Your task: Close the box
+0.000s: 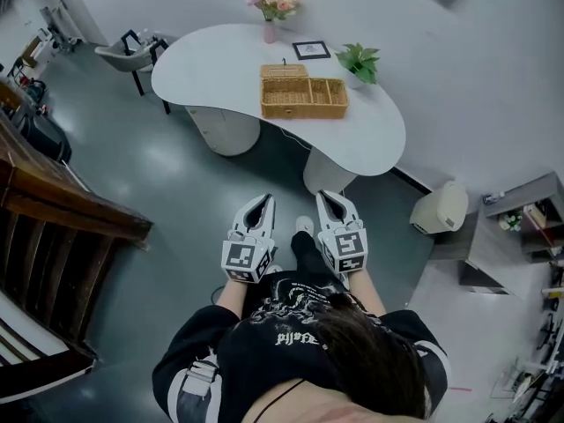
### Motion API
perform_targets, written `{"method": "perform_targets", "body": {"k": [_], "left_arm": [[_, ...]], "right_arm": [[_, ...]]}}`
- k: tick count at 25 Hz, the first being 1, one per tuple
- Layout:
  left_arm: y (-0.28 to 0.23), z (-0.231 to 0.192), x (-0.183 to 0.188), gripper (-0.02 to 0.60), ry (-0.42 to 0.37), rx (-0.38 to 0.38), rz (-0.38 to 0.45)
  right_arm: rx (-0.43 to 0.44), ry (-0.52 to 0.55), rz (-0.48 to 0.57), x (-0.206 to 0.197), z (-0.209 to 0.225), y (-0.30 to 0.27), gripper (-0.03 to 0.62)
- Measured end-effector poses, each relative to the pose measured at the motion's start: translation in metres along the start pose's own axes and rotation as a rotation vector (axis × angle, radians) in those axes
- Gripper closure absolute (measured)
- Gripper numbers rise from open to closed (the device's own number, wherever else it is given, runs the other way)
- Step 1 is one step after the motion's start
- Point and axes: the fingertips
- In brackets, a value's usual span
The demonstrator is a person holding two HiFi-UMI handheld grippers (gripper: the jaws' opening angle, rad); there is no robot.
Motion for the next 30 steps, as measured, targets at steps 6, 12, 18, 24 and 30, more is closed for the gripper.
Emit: {"method": "perform_targets", "body": {"k": [6,12,18,24,30], "left_arm": [[-0.044,-0.016,0.006,0.557,-0.004,0.075,-0.011],[-0.108,-0.028,0.025,0.557,0.001,0.14,0.006],[-0.168,-0.027,0.037,0.557,0.002,0.193,0.023],[-0.219,-0.014,0.039,0.557,0.007,0.232,0.032],[-0.246,-0.003,0.042,0.557,0.006,0.261,0.039]], "right_arm": [[0.053,-0.004,0.006,0.011,0.04,-0.043,0.569],[0.096,0.023,0.001,0.03,0.095,-0.086,0.569],[0.086,0.034,0.012,0.045,0.16,-0.116,0.569],[0.157,0.035,-0.007,0.05,0.205,-0.137,0.569],[0.187,0.029,0.003,0.05,0.234,-0.151,0.569]]}}
Point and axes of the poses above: the fingertips, and each gripper's own axes: y backward along the fingers, z to its right, x out of its top, and after that the axes turned 15 degrees about x, right-handed
